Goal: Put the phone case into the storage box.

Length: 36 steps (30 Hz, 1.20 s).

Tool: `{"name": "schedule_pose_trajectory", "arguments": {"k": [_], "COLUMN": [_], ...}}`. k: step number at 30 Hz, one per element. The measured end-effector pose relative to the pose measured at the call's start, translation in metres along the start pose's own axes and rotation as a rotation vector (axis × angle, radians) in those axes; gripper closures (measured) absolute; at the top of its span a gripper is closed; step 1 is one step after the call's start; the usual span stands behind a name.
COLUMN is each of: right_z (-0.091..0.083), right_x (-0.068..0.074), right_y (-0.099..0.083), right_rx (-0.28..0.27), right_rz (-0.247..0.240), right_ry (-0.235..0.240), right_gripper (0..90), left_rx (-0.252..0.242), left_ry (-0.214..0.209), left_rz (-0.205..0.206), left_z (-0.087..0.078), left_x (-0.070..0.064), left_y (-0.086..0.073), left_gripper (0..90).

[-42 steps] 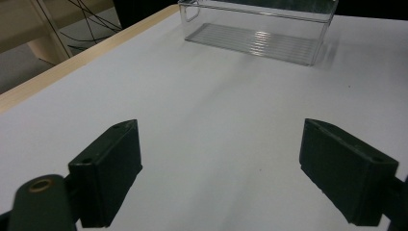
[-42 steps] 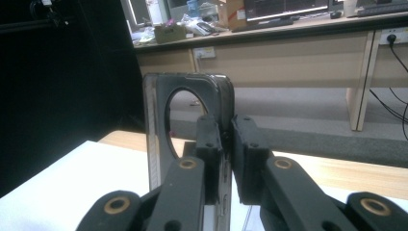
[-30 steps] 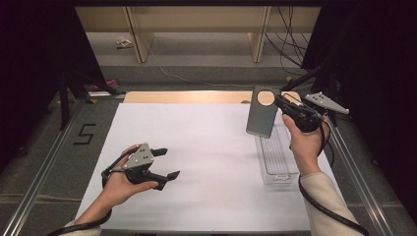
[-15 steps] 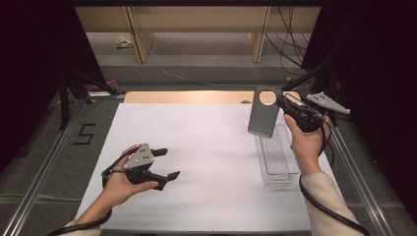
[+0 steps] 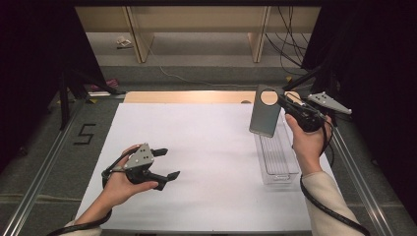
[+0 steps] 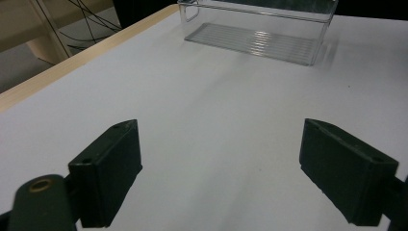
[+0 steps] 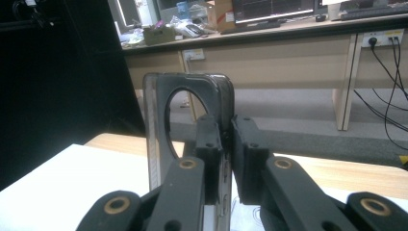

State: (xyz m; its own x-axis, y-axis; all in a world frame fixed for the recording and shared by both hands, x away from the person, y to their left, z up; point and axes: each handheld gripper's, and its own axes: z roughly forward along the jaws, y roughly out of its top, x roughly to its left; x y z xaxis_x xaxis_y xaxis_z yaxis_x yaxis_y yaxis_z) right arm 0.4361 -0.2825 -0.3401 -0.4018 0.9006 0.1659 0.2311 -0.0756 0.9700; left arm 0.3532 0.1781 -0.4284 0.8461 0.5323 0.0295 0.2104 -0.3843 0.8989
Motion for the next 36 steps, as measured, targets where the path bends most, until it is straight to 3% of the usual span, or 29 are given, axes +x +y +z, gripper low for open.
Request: {"name": "schedule_pose_trajectory", "arguments": {"k": [36], "right_z": [-0.0036], "right_x": [-0.0085], "right_y": [0.0020], "right_rx": [-0.010], "right_rz": [-0.017], "right_ry": [-0.040], "right_gripper": [82.9], "left_rx": [0.000], "left_ry": [0.001], "left_rz": [0.001], "left_z": [-0.0002], "left_x": [0.0000], "left_y": [0.0000], "left_gripper": [14.0]}}
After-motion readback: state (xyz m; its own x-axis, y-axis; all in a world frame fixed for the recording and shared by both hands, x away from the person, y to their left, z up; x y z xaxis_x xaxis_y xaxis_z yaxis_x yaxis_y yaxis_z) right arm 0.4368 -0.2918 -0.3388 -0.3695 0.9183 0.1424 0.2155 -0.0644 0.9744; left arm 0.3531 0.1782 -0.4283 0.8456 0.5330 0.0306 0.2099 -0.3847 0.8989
